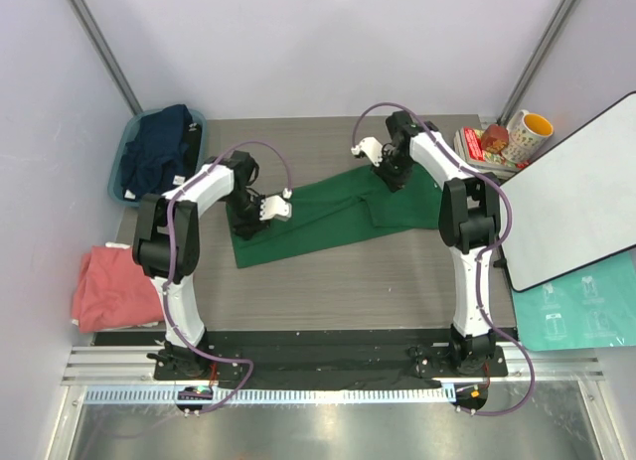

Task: Fold and stack the t-shirts
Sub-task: Rotate the tshirt 90 degrees

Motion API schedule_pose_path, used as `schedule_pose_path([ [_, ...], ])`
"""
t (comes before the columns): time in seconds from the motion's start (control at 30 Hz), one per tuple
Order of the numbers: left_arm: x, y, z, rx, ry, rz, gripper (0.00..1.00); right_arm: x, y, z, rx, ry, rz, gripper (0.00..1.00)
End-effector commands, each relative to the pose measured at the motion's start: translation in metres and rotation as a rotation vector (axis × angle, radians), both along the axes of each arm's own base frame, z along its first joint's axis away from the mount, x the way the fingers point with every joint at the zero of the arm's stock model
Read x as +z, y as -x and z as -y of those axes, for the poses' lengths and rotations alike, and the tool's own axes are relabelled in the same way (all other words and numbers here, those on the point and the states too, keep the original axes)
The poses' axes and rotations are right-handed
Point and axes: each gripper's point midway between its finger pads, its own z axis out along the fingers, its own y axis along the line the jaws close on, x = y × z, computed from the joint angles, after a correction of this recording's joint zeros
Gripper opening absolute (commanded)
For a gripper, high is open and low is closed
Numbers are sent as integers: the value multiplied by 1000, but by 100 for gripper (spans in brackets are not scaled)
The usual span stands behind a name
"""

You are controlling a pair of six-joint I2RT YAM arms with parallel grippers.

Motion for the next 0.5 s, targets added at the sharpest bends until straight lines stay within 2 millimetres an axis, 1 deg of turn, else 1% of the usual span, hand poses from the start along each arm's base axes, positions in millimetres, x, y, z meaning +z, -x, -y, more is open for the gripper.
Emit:
schedule_pose_path([
  [0.0,1,20,4,11,28,-66,45,25,-5,-4,-8,-27,61,8],
  [0.3,17,33,23,44,121,-155,45,28,1,-1,-2,-21,60,8],
  [0.4,13,37,23,48,113,-172,45,27,2,-1,-5,-21,56,8],
  [0.47,13,37,21,53,107,-163,45,29,0,-2,-9,-25,64,8],
])
